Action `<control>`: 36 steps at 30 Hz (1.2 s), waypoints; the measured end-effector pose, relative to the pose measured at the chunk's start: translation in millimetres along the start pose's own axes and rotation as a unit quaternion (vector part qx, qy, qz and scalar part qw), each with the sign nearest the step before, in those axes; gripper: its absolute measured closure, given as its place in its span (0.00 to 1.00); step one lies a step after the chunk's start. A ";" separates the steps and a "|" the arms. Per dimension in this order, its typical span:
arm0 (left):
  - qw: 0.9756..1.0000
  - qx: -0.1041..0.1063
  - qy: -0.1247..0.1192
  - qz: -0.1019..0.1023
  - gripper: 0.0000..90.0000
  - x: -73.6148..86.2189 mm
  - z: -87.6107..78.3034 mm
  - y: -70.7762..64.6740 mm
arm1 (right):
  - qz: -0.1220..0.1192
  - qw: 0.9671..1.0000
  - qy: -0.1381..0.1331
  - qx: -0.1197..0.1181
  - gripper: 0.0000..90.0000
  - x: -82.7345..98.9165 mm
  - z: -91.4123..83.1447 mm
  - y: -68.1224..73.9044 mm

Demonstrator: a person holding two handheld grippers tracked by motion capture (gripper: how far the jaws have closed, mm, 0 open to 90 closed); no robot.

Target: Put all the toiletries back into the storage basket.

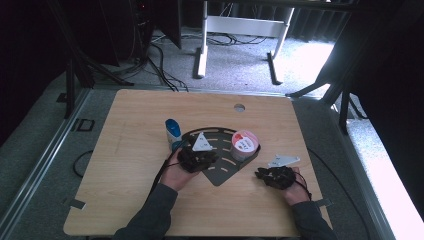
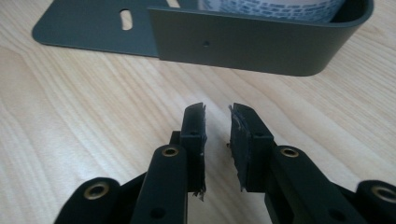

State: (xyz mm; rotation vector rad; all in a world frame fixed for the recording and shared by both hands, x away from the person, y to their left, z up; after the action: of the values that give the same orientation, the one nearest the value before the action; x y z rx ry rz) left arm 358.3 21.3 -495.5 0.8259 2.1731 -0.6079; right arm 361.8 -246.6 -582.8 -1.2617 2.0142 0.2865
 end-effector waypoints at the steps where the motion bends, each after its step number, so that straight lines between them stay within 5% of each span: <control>1: 1.000 -0.001 -0.001 0.001 0.92 -0.6 -2.4 1.4 | -0.001 1.000 -0.002 0.001 0.81 -0.6 -0.9 1.6; 10: 1.000 -0.010 0.001 0.010 1.00 -5.7 -19.6 11.6 | 0.004 1.000 -0.009 0.001 0.77 -0.5 -1.6 4.7; 36: 0.997 -0.070 -0.006 -0.021 1.00 -20.3 -51.3 55.9 | 0.001 1.000 -0.006 -0.012 0.75 2.0 2.1 7.5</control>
State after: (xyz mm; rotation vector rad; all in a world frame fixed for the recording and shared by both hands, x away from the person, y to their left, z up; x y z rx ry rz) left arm 385.5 84.3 -457.2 0.7024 2.1980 -0.4749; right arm 355.9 -243.1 -587.0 -1.2708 2.0069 0.3197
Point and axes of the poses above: each handheld gripper's, and its own axes: z roughly forward along the jaws, x roughly out of its underside, y roughly to its left, the point moved 5 cm from there along z, roughly forward along the jaws, and after that the axes turned 14 degrees about -z, right-handed, at the moved point
